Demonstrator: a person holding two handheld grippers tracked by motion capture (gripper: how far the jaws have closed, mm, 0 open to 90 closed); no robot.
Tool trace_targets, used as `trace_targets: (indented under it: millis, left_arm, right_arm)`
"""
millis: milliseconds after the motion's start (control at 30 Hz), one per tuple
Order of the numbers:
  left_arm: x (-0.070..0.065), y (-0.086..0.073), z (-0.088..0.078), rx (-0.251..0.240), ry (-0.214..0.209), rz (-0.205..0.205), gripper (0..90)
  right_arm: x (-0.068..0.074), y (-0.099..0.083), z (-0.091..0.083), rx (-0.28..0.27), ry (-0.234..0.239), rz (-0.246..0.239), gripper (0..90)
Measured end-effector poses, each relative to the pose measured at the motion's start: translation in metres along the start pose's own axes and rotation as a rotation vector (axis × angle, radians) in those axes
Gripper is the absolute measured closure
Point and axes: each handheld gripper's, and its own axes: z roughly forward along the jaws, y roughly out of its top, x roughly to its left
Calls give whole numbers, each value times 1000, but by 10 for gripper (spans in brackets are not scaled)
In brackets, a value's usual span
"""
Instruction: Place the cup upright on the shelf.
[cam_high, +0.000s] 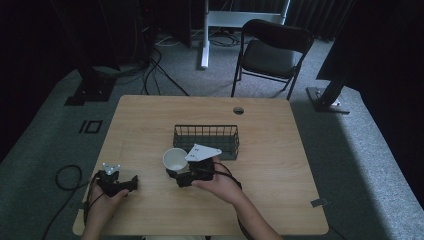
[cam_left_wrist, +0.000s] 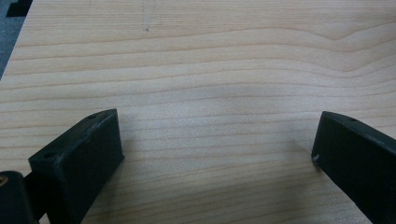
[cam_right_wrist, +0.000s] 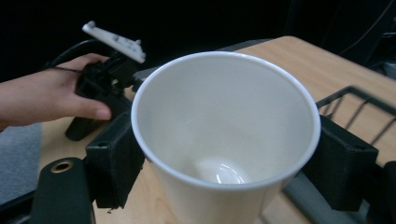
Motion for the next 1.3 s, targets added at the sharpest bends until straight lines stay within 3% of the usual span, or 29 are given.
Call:
trace_targets:
  millis: [300,533,767,933,1300]
  left_arm:
    - [0,0,0,0,-1,1,20]
    - [0,0,0,1,-1,1,20]
    - [0,0,0,0,-1,1,21]
    - [0,0,0,-1,0,1,21]
    - [0,0,0,1,-2,4,21]
  right_arm:
    - [-25,18,-19,-58,-98,43,198]
    - [-41,28,-30,-61,-149,13,199]
    - [-57,35,-37,-75,-222,32,199]
    - [-72,33,-39,-62,-295,35,199]
    - [-106,14,-39,-28,-435,106,199]
